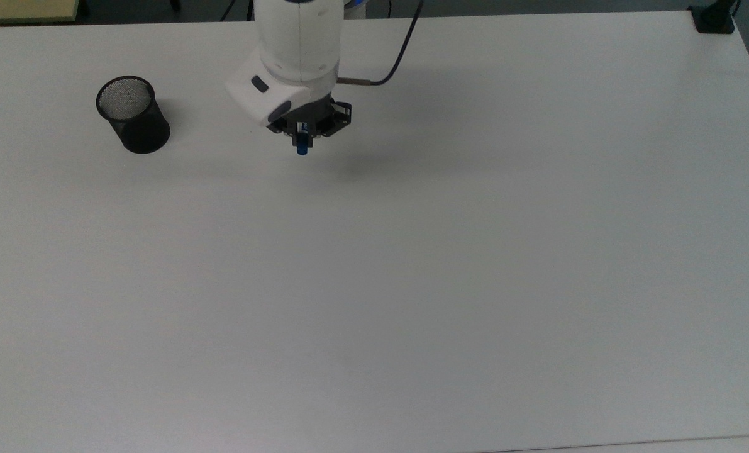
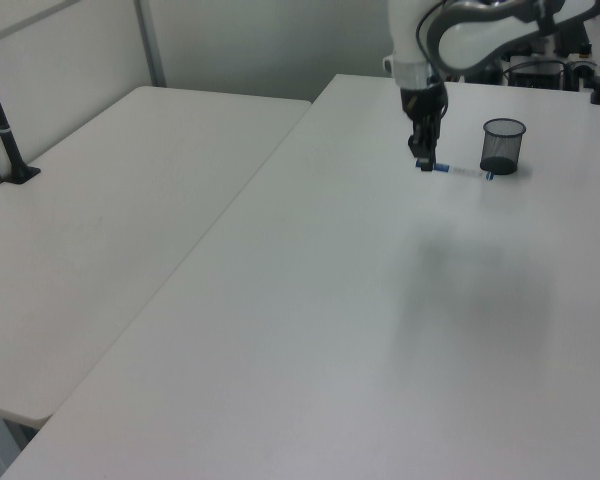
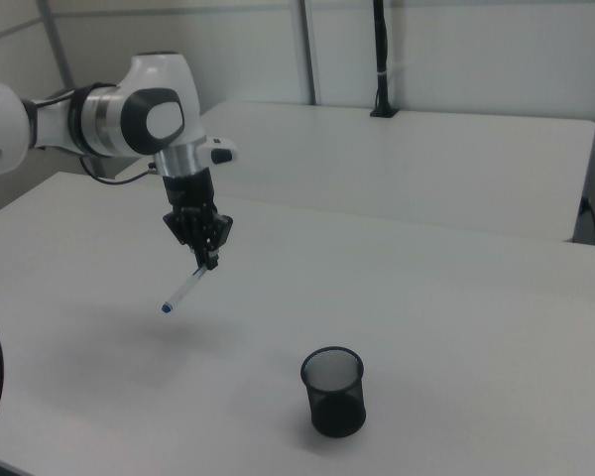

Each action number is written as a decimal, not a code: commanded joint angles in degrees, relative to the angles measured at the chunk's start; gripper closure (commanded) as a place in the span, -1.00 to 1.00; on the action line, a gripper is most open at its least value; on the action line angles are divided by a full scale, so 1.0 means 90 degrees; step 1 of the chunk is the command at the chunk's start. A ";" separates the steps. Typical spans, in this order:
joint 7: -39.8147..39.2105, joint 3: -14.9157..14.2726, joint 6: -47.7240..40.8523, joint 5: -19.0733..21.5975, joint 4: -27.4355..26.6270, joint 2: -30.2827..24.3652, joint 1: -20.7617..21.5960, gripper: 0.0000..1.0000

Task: Insert the marker
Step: 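Carry the held marker over the black mesh pen cup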

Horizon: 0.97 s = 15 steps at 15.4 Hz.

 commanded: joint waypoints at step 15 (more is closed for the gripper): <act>-0.1778 -0.2441 0.1707 -0.0159 -0.0513 -0.0260 -0.0607 0.89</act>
